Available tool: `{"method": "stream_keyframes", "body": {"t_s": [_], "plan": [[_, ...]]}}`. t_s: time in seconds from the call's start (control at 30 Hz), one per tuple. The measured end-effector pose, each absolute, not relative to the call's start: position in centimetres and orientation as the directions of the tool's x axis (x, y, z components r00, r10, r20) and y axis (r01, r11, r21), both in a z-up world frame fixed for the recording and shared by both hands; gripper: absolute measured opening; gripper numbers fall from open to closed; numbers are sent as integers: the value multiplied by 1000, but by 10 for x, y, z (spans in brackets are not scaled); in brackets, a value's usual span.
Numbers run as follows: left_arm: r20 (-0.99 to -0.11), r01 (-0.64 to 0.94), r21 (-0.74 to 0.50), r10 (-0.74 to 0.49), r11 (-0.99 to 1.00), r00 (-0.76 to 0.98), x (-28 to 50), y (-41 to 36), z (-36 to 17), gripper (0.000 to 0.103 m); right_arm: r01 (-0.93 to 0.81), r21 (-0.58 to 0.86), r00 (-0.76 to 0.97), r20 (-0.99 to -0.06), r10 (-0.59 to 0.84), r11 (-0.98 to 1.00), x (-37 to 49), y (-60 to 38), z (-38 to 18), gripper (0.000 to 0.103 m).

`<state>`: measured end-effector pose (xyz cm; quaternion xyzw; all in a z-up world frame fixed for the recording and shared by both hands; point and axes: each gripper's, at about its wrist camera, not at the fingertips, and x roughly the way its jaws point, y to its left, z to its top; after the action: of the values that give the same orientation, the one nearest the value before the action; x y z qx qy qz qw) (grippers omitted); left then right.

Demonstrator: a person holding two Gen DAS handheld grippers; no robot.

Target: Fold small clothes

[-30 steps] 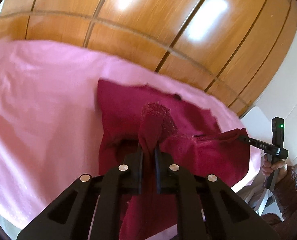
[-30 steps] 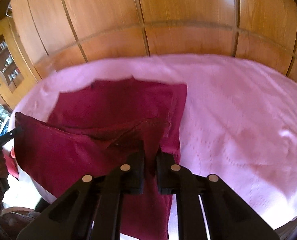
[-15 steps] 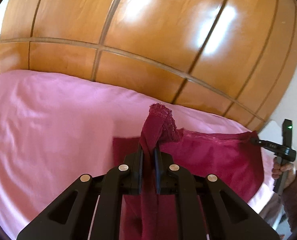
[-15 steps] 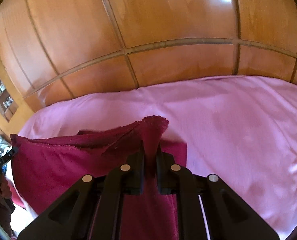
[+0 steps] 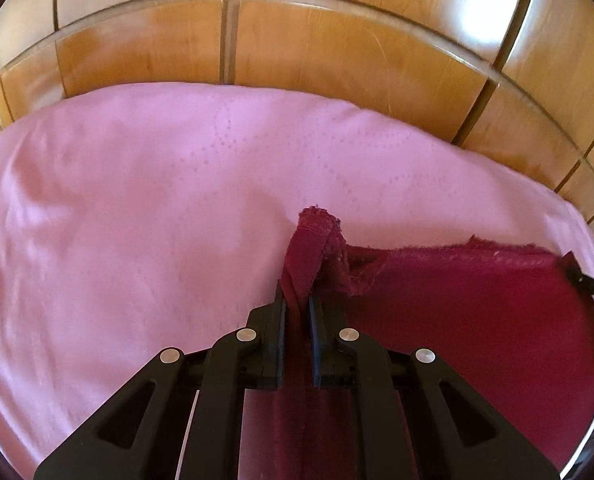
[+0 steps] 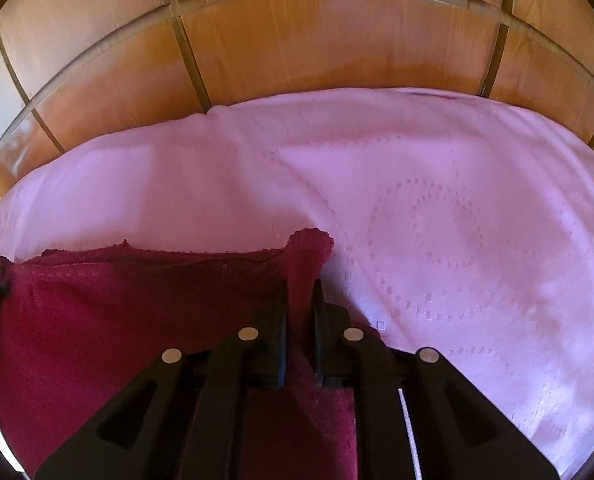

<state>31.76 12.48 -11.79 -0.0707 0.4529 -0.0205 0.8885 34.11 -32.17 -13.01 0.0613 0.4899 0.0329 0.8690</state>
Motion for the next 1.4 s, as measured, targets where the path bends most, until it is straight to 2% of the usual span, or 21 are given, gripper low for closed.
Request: {"method": "stream_keyframes", "body": {"t_s": [0.03, 0.07, 0.13, 0.23, 0.37, 0.63, 0.67, 0.7, 0.73, 0.77, 0.93, 1.07, 1.1, 1.17, 1.2, 1.23, 1.27, 1.33, 1.4], "plan": [[-801, -30, -150, -103, 988, 590, 314, 126, -115, 9, 2, 140, 517, -848, 119, 990, 339, -323, -127, 21], [-800, -36, -158, -106, 987, 590, 313, 128, -113, 12, 1, 142, 517, -848, 121, 990, 334, -326, -122, 32], [-797, -65, -178, -105, 982, 595, 308, 133, -104, 12, -13, 170, 531, -834, 151, 985, 322, -331, -113, 34], [-760, -74, -192, -101, 979, 641, 279, 137, -86, 12, -24, 229, 552, -809, 204, 973, 290, -349, -97, 40], [-726, -33, -228, -148, 973, 672, 232, 130, -73, 12, -14, 332, 537, -793, 287, 943, 241, -374, -92, 41], [-728, 49, -244, -217, 968, 650, 151, 94, -85, 12, -19, 476, 462, -776, 430, 879, 146, -388, -107, 42], [-731, 54, -240, -217, 969, 647, 146, 91, -87, 12, -21, 495, 454, -769, 450, 869, 141, -384, -111, 40], [-735, 55, -229, -210, 972, 644, 143, 89, -91, 12, -23, 501, 445, -770, 458, 865, 141, -380, -114, 33], [-744, 52, -211, -196, 976, 639, 142, 88, -95, 12, -27, 489, 436, -779, 450, 872, 141, -374, -116, 16], [-751, 51, -197, -184, 979, 634, 142, 88, -99, 12, -32, 437, 435, -803, 406, 899, 140, -368, -115, 9], [-770, 44, -156, -150, 987, 620, 144, 92, -107, 15, -41, 307, 457, -840, 290, 951, 140, -367, -114, 6], [-759, 25, -188, -162, 982, 630, 131, 104, -97, 15, -28, 300, 455, -845, 279, 954, 137, -368, -126, 7], [-753, 22, -206, -173, 978, 635, 127, 109, -94, 18, -28, 295, 458, -846, 275, 955, 137, -367, -125, 8], [-737, 5, -256, -199, 967, 646, 116, 125, -89, 57, -31, 281, 456, -850, 264, 959, 134, -365, -122, 13], [-721, -3, -284, -211, 959, 660, 109, 132, -86, 60, -29, 266, 457, -854, 250, 964, 133, -364, -119, 24], [-706, -6, -319, -234, 948, 669, 102, 141, -84, 61, -22, 244, 465, -856, 226, 970, 132, -363, -115, 31], [-698, -4, -349, -257, 937, 668, 98, 148, -84, 61, -11, 222, 478, -855, 200, 975, 130, -362, -109, 42], [-679, -19, -407, -289, 913, 675, 88, 160, -85, 61, -14, 205, 516, -837, 183, 979, 123, -361, -97, 45], [-666, -22, -443, -312, 896, 678, 84, 166, -87, 61, -29, 205, 562, -806, 186, 978, 122, -354, -81, 60]]}}
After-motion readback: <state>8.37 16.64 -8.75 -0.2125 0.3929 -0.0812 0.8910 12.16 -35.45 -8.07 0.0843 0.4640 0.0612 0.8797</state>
